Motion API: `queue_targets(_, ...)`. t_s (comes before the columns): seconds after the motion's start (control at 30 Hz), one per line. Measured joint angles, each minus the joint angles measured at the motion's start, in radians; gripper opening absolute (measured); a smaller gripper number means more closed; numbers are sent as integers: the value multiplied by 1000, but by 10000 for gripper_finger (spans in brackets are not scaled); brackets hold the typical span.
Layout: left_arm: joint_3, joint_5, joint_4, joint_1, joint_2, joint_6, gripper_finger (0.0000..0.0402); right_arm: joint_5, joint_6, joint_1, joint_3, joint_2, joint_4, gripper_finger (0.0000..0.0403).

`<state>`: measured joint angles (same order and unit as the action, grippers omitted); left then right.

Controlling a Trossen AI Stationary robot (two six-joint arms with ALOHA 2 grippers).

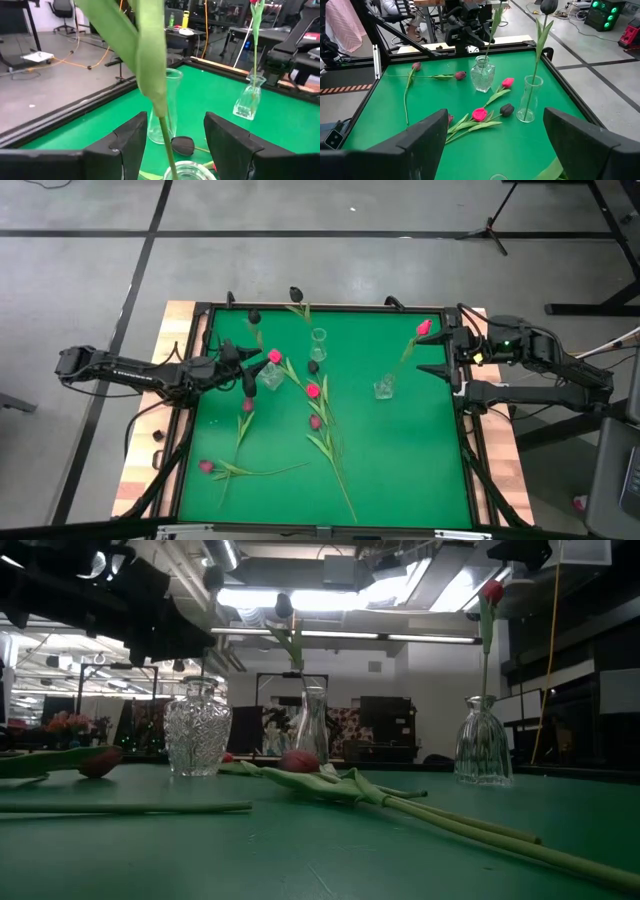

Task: Sort flowers into vase by color
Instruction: Put the right black tulip into the bottom left transparent vase, then put the black tulip into the top transparent vase

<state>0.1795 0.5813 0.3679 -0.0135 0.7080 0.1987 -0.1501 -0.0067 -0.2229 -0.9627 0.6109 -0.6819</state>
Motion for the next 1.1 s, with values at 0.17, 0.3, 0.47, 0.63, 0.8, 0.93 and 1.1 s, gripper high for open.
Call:
queue_targets(0.17,0,32,-4,-9,-2,-34,194,0,0,0,0,0,0,325)
queue_targets(0.3,0,35,-36,-25,-2,-29,194,1,0,0,0,0,0,325)
queue_targets(0.47,0,37,-44,-48,-4,-30,194,10,0,0,0,0,0,325)
queue_targets(0.63,0,72,-46,-71,-17,-71,194,10,1,0,0,0,0,325)
queue_targets(0.8,0,66,-49,-87,-83,-55,194,11,2,0,0,0,0,325)
queue_targets(0.93,1,-1,-115,-87,-161,-25,194,11,2,0,0,0,0,325)
queue_targets(1.1,75,-22,-380,-87,-233,40,194,11,2,0,0,0,0,325)
